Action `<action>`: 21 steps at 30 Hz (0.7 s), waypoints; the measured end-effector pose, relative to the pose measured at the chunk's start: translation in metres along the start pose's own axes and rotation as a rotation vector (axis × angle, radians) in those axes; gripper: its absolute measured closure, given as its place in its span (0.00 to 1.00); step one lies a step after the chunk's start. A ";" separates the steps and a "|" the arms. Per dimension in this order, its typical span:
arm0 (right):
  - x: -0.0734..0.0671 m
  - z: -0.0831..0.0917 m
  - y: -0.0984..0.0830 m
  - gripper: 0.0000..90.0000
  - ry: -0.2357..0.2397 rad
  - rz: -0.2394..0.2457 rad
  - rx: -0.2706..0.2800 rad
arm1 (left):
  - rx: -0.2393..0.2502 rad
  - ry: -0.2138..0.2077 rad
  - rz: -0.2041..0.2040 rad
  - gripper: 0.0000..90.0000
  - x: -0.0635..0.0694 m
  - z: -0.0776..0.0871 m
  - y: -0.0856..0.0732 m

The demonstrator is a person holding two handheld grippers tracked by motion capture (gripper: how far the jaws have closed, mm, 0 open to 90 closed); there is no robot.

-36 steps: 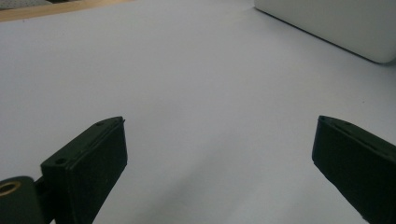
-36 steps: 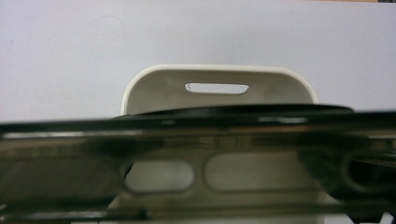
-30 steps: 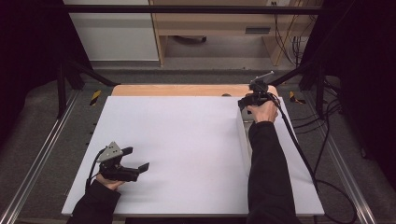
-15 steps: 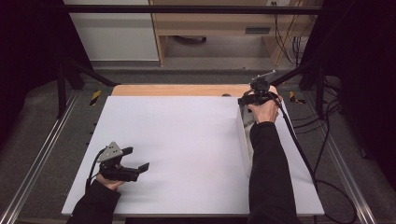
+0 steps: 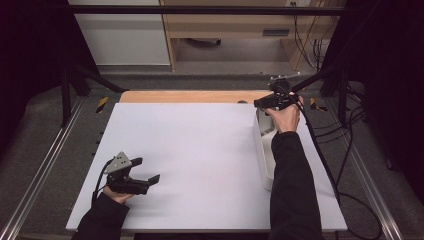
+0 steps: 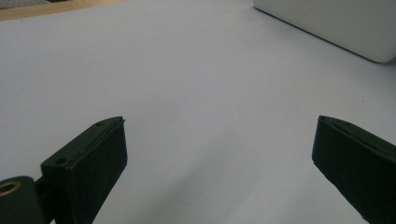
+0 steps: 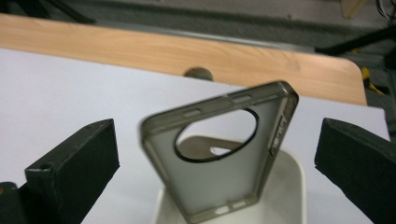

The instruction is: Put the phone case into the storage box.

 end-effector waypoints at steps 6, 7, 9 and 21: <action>-0.018 0.026 0.007 0.00 0.093 0.052 0.140 | 0.000 0.000 -0.002 0.03 0.000 0.000 0.000; -0.020 0.030 0.007 0.00 0.102 0.065 0.157 | 0.001 -0.001 -0.002 0.03 0.000 0.000 0.000; -0.025 0.038 0.005 0.00 0.113 0.084 0.173 | 0.001 0.000 -0.002 0.03 0.001 0.000 0.000; -0.050 0.083 -0.023 0.00 0.258 0.150 0.324 | 0.003 -0.002 -0.006 0.02 0.001 0.000 0.000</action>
Point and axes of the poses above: each handheld gripper's, and its own axes: z roughly backward along the jaws, y roughly out of its top, x roughly to its right, the point moved 8 cm from there along -z, roughly forward along the jaws, and after that the axes turned 6 degrees about y, right-handed, at the moved point
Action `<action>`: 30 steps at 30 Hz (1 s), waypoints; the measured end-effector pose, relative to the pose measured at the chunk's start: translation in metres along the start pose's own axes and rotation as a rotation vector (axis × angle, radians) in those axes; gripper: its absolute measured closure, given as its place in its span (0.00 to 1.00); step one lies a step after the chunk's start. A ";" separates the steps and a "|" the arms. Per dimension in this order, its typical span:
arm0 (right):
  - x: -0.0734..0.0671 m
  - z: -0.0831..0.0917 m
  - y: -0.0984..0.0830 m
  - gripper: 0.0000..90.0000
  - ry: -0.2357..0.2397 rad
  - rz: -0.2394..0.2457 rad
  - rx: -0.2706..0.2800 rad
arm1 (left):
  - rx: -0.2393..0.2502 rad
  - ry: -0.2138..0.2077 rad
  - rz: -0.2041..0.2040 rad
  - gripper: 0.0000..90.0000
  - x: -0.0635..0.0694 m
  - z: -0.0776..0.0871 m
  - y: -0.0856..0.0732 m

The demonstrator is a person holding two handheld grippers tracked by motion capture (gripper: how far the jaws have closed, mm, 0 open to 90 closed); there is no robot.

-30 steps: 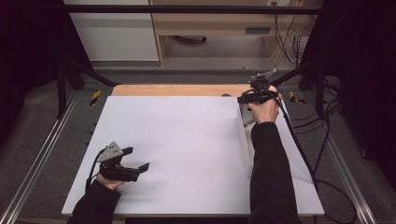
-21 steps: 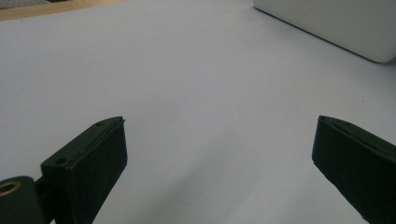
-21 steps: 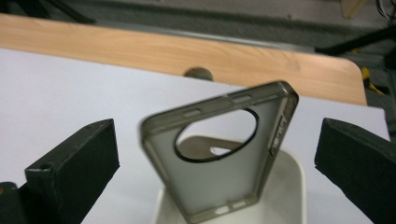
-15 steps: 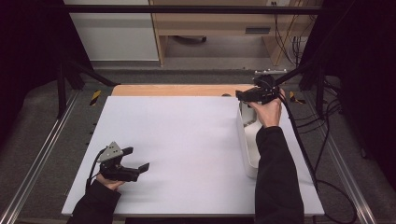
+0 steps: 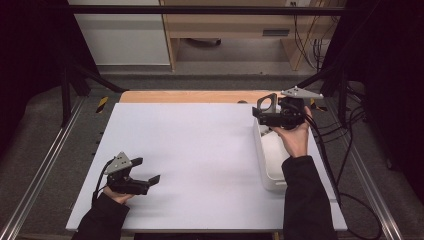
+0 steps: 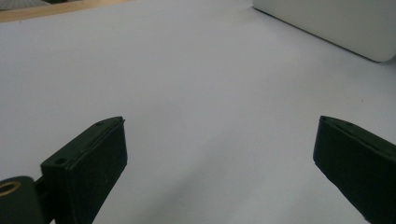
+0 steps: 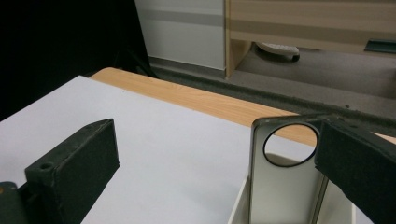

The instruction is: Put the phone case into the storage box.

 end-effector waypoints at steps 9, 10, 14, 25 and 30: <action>-0.013 0.033 -0.033 0.00 0.071 0.031 0.071 | 0.004 -0.002 -0.005 0.02 0.001 0.000 0.000; -0.014 0.036 -0.035 0.00 0.080 0.029 0.079 | 0.005 -0.001 -0.007 0.02 0.001 0.000 0.000; -0.016 0.050 -0.052 0.00 0.096 0.036 0.103 | 0.010 0.000 -0.009 0.02 0.001 0.001 0.001; -0.018 0.072 -0.097 0.00 0.181 0.051 0.106 | 0.034 0.004 -0.015 0.02 0.001 0.003 0.003; -0.018 0.083 -0.108 0.00 0.184 0.055 0.120 | 0.042 0.005 -0.015 0.02 0.002 0.004 0.004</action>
Point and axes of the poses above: each handheld gripper's, and its own axes: z roughly backward along the jaws, y roughly out of its top, x roughly to its right, the point moved 8 cm from there along -z, roughly forward along the jaws, and after that the axes turned 6 degrees about y, right-handed, at the moved point
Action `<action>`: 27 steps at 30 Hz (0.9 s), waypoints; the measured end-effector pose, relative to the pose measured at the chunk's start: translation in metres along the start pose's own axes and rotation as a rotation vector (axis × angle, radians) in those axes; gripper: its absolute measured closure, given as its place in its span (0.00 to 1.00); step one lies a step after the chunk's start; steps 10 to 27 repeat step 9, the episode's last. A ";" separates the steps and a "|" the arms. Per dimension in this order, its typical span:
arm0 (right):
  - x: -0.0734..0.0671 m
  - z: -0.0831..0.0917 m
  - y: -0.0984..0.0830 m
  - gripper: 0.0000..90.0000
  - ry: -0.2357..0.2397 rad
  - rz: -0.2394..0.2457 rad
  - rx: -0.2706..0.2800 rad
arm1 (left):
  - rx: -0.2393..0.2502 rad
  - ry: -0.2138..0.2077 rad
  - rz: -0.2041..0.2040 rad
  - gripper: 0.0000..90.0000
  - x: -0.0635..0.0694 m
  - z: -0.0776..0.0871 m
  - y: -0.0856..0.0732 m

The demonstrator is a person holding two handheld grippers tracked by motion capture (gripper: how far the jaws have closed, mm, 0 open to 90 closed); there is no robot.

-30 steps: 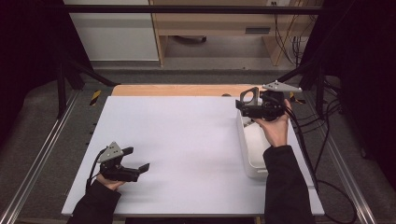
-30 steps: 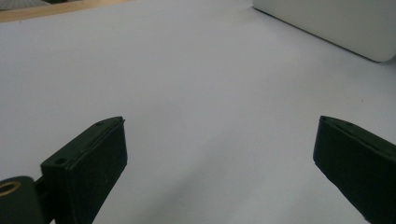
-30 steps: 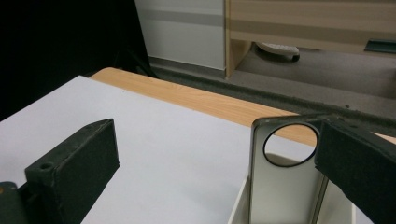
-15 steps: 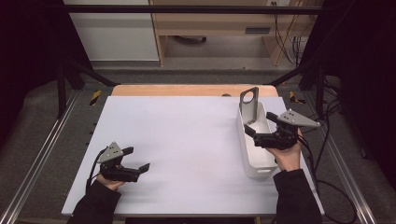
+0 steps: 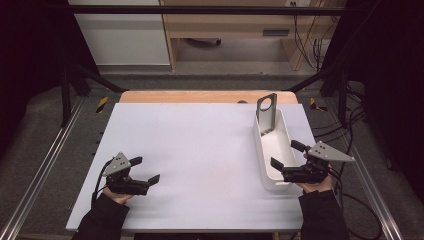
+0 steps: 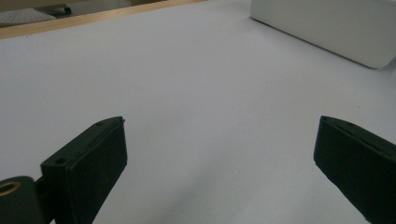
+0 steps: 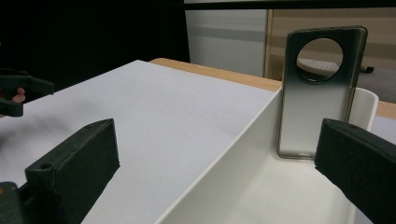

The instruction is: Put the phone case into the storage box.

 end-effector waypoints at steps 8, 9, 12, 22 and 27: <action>0.004 0.005 -0.007 0.00 0.006 -0.009 0.006 | 0.015 0.006 0.004 0.02 -0.001 0.001 0.002; 0.004 0.006 -0.008 0.00 0.006 -0.010 0.001 | 0.015 0.007 0.004 0.02 -0.001 0.001 0.002; 0.004 0.006 -0.008 0.00 0.006 -0.010 0.001 | 0.015 0.007 0.004 0.02 -0.001 0.001 0.002; 0.004 0.006 -0.008 0.00 0.006 -0.010 0.001 | 0.015 0.007 0.004 0.02 -0.001 0.001 0.002; 0.004 0.006 -0.008 0.00 0.006 -0.010 0.001 | 0.015 0.007 0.004 0.02 -0.001 0.001 0.002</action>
Point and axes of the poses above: each handheld gripper's, and its own axes: z roughly backward along the jaws, y roughly out of its top, x roughly to its right, the point moved 8 cm from there along -z, roughly forward along the jaws, and after that the axes turned 6 degrees about y, right-handed, at the moved point
